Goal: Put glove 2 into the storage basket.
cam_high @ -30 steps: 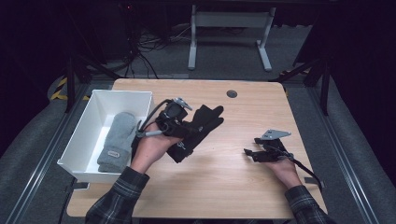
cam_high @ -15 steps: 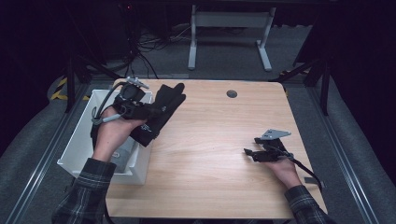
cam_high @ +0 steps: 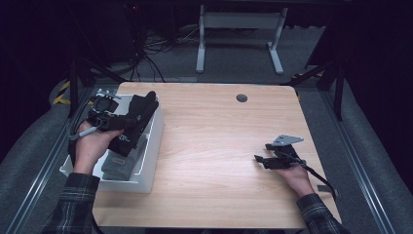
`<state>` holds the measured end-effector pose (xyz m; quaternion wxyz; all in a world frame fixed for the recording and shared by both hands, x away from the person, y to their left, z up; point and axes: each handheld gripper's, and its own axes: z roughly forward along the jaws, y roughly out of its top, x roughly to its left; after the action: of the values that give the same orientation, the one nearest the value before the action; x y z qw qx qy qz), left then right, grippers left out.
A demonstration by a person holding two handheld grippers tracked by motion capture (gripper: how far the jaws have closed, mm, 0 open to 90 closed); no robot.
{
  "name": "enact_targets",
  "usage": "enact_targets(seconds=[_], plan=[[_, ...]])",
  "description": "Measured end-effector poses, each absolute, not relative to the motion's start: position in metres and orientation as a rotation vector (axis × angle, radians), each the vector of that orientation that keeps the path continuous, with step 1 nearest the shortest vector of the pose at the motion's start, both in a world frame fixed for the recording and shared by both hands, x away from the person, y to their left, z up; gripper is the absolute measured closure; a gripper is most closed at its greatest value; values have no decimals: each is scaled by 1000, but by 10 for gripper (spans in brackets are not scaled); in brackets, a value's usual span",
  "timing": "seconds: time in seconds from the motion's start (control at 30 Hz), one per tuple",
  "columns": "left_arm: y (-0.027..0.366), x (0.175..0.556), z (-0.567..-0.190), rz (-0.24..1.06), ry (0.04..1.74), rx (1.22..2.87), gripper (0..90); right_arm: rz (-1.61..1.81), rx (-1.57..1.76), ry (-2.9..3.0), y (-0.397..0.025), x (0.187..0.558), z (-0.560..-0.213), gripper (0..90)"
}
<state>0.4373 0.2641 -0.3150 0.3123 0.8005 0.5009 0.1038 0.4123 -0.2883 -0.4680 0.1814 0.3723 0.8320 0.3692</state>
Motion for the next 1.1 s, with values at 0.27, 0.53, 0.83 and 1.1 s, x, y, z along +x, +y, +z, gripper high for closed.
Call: enact_targets(seconds=[0.27,0.53,0.83,1.1], plan=[[279,442,-344,266,1416,2113,636,1040,1050,2347,-289,413,-468,305],[286,448,-373,271,1505,2144,545,1041,1051,2347,-289,413,-468,305],[284,450,-375,306,1537,2132,258,1041,1051,2347,-289,413,-468,305],[276,444,-353,350,1464,2090,231,1041,1051,2347,-289,413,-468,304]])
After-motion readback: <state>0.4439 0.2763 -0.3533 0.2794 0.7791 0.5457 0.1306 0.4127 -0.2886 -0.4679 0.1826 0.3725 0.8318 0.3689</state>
